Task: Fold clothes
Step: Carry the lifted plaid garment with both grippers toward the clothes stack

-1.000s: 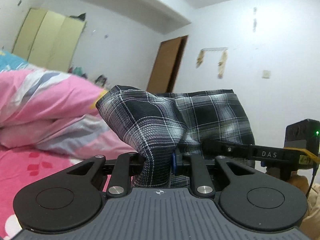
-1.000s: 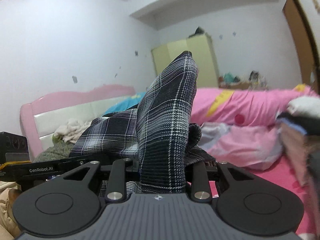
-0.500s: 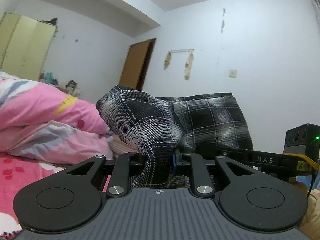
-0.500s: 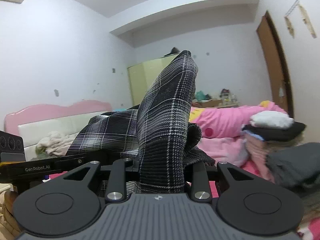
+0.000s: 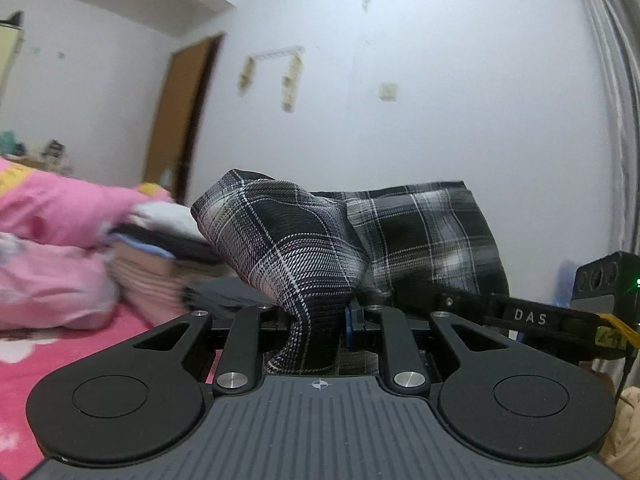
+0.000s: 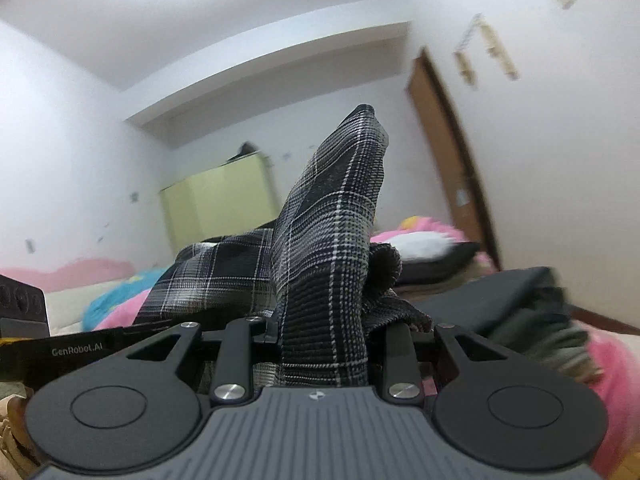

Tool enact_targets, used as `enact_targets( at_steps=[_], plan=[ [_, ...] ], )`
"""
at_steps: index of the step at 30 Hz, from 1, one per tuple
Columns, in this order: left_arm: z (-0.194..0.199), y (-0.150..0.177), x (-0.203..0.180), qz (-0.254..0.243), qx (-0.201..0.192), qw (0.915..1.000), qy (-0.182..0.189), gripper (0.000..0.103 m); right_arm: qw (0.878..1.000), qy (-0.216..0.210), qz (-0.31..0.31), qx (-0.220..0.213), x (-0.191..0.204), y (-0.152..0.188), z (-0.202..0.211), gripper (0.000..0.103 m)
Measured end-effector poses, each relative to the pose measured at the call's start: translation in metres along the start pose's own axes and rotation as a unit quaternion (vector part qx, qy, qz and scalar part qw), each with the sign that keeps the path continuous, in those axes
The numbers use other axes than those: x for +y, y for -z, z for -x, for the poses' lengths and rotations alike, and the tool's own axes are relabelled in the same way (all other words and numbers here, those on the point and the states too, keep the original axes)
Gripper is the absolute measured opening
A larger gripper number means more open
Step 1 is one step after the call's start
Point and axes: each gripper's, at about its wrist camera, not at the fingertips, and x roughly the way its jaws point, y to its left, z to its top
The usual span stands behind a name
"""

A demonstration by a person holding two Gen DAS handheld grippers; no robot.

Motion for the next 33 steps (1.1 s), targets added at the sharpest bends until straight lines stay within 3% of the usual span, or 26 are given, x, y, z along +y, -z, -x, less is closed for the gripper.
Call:
enact_targets(
  at_steps=[4, 8, 16, 33],
  plan=[
    [-0.053, -0.005, -0.004, 0.010, 0.025, 0.9993, 0.027, 0.018, 0.999, 0.040, 0.008, -0.004, -0.033, -0.011, -0.007, 0.030],
    [-0.092, -0.012, -0.007, 0.017, 0.024, 0.9989, 0.037, 0.018, 0.998, 0.053, 0.018, -0.009, -0.054, -0.030, -0.023, 0.030],
    [-0.138, -0.036, 0.010, 0.022, 0.015, 0.9994, 0.022, 0.018, 0.999, 0.024, 0.044, 0.003, -0.078, -0.065, -0.078, 0.030],
    [-0.199, -0.044, 0.071, 0.090, 0.060, 0.9940, -0.017, 0.018, 0.990, -0.014, 0.074, 0.119, -0.109, -0.081, -0.185, 0.030]
  ],
)
